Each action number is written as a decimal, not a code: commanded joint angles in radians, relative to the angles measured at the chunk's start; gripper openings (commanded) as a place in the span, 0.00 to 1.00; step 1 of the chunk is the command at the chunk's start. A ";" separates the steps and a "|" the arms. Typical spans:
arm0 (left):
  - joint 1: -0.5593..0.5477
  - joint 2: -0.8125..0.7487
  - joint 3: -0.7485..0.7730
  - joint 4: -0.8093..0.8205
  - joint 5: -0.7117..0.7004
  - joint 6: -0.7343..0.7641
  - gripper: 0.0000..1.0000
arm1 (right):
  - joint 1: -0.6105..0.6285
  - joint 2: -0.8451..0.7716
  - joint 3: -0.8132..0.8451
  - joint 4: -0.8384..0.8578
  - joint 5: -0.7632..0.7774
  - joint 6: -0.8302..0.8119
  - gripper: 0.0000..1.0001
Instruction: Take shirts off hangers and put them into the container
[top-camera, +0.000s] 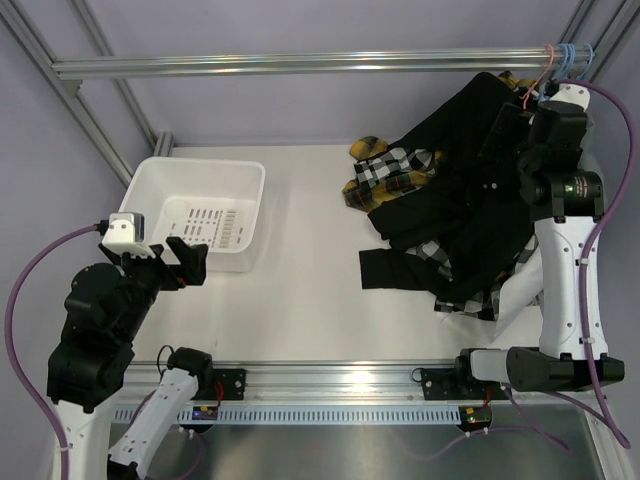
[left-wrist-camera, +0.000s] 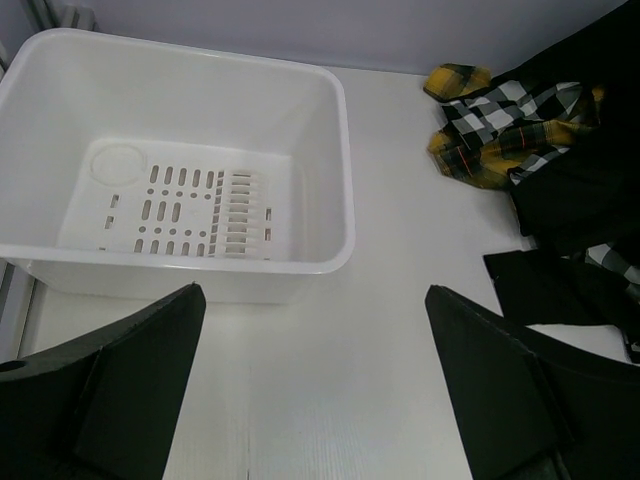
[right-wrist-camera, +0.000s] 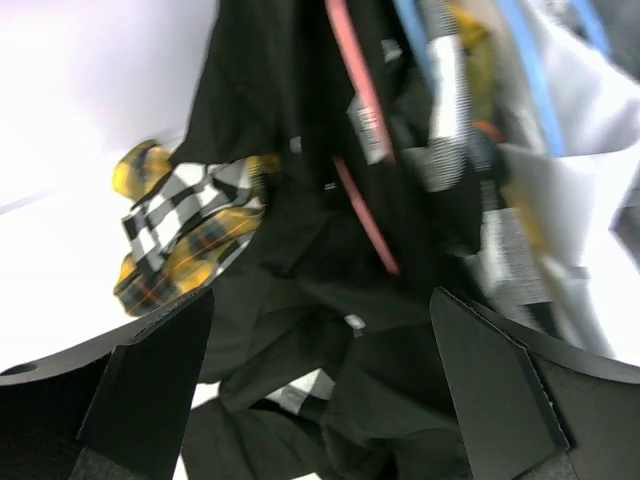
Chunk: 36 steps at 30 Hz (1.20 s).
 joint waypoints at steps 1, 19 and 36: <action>-0.011 -0.014 -0.013 0.043 0.017 0.025 0.99 | -0.032 0.004 0.031 0.037 0.012 -0.036 0.99; -0.033 -0.024 -0.044 0.045 0.010 0.057 0.99 | -0.083 0.090 -0.048 0.080 -0.200 -0.129 0.77; -0.033 0.019 -0.037 0.063 0.031 0.049 0.99 | -0.083 0.022 -0.122 0.106 -0.268 -0.128 0.25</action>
